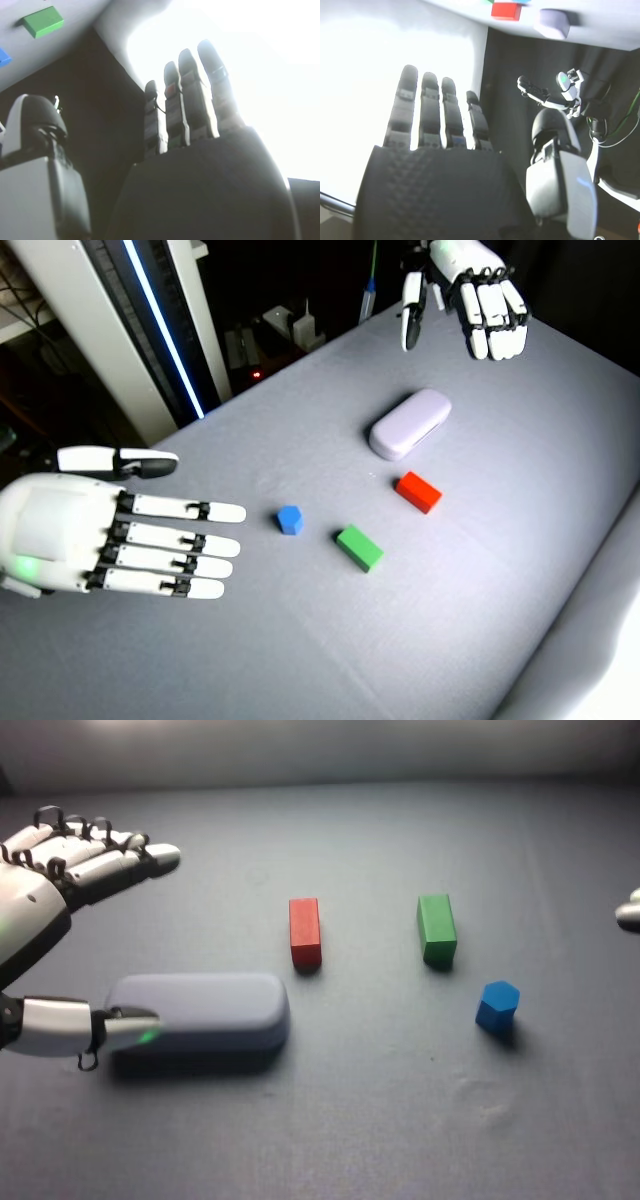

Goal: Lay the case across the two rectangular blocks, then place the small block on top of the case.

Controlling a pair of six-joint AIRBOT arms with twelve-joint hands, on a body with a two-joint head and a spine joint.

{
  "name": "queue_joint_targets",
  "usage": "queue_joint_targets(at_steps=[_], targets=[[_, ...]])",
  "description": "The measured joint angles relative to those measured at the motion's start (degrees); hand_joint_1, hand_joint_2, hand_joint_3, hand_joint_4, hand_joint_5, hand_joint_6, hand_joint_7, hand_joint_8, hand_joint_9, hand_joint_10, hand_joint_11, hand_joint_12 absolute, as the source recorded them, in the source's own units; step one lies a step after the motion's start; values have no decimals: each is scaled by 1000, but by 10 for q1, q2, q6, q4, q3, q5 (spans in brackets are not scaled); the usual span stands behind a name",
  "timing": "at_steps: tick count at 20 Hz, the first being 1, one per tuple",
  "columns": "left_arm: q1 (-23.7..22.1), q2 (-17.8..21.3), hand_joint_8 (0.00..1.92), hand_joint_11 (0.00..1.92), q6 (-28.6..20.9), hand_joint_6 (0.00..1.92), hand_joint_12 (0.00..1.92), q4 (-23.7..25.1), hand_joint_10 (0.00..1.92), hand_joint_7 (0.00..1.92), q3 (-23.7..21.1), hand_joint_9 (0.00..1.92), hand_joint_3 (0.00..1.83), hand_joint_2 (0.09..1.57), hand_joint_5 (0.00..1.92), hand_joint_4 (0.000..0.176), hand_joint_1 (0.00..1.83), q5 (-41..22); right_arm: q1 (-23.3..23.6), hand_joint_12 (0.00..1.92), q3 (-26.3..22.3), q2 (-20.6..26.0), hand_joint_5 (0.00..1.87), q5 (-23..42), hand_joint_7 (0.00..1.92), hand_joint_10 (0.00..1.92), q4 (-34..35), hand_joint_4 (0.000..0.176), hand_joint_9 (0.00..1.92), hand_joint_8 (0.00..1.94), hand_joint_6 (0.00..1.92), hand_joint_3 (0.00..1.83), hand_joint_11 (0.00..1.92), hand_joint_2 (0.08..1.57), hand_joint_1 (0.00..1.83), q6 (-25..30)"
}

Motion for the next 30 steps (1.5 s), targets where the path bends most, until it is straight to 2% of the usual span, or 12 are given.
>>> queue_joint_targets(at_steps=[4,7,12,15,19,21,22,23,25,26,27,30], targets=[[-10,0,1,0,0,1,531,4,3,208,10,182,0,828,243,105,712,23,0,664,0,0,434,-1,340,4,0,0,392,0,1,0,212,1236,548,0],[-43,-14,0,0,0,0,759,31,4,199,33,228,0,799,183,143,714,82,0,663,0,0,429,-1,339,0,-2,0,388,0,0,1,203,1240,565,0],[-108,-54,6,19,0,4,875,85,18,225,85,307,0,785,230,104,840,221,0,739,2,0,419,-5,343,3,-7,0,405,2,1,5,211,1261,563,0],[-135,-80,0,6,0,0,927,109,2,230,118,331,5,791,230,116,811,292,3,741,3,0,409,-10,338,0,-11,0,394,0,0,5,201,1271,532,2],[-160,-115,10,211,10,7,998,137,20,289,148,430,0,783,325,58,880,370,4,752,4,-3,414,-10,340,5,-13,0,408,2,2,2,219,1275,552,2],[-167,-123,6,458,26,1,1048,138,41,444,155,638,0,784,382,40,887,400,6,756,4,-3,408,-13,339,4,-15,0,411,1,0,3,226,1280,553,2],[-168,-123,17,701,30,5,1190,136,120,585,156,889,2,809,481,0,887,404,6,753,6,-4,406,-11,333,1,-15,0,400,0,0,2,208,1277,533,3],[-168,-123,27,604,32,9,1237,133,115,734,156,950,4,849,588,0,959,404,6,757,7,-4,405,-12,331,2,-14,0,403,0,0,0,214,1274,526,3],[-168,-123,50,726,32,9,1408,128,315,1081,156,1116,4,970,912,0,1213,400,6,763,7,-4,403,-12,334,2,-14,0,403,1,1,0,220,1274,524,3],[-168,-123,686,892,32,123,1407,123,653,1170,156,1162,6,1009,1234,0,1284,396,6,762,7,-4,406,-12,333,0,-15,0,395,1,1,0,209,1274,519,4],[-168,-123,911,885,32,411,1457,119,882,1132,156,1129,0,1045,1174,0,1288,394,6,764,7,-4,415,-13,340,3,-15,0,402,4,5,0,210,1275,516,4],[-169,-121,1005,861,31,631,1419,103,975,1106,148,1048,0,1070,1070,0,1285,371,6,849,7,-4,433,-12,352,2,-15,0,412,0,0,0,182,1269,551,4]])
